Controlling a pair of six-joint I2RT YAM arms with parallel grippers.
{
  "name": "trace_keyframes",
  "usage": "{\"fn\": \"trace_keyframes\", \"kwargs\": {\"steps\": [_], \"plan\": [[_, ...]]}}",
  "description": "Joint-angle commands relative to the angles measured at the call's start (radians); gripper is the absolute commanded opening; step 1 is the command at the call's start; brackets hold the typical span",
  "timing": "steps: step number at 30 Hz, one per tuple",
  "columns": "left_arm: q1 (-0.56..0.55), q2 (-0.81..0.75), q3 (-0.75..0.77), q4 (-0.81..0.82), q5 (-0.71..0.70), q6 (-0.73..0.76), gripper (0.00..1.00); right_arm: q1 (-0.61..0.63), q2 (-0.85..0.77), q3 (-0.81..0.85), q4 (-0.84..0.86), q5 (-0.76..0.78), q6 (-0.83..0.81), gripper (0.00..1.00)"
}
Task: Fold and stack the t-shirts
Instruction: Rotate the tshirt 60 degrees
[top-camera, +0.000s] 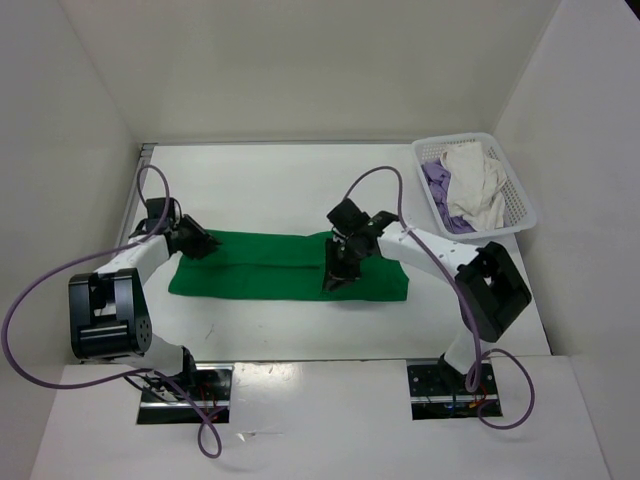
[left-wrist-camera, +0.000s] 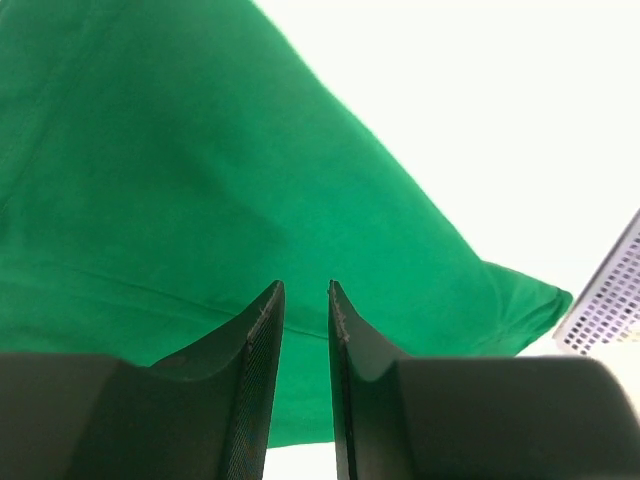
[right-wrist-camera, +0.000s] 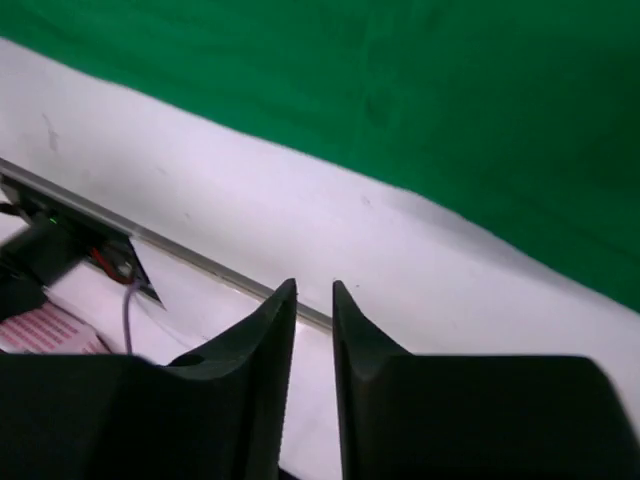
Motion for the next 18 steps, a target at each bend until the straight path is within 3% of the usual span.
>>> {"fn": "trace_keyframes", "kwargs": {"steps": [1,6,11,16,18], "plan": [[0.007,-0.001,0.036,0.022,0.035,-0.007,0.32,-0.08,-0.071,0.078,-0.034,0.066,-0.024,0.24],[-0.055,-0.001,0.058,0.031,0.047,0.026,0.32,-0.135,0.012,0.065,0.052,0.192,-0.024,0.0],[-0.112,0.025,0.058,0.034,0.027,0.017,0.32,-0.224,0.074,0.035,0.184,0.243,0.03,0.0],[-0.112,0.079,0.003,0.045,0.027,0.007,0.32,-0.234,0.206,0.096,0.204,0.281,0.03,0.0],[-0.064,0.079,-0.049,0.054,0.041,-0.01,0.32,-0.243,0.249,0.108,0.216,0.295,0.039,0.0]]}}
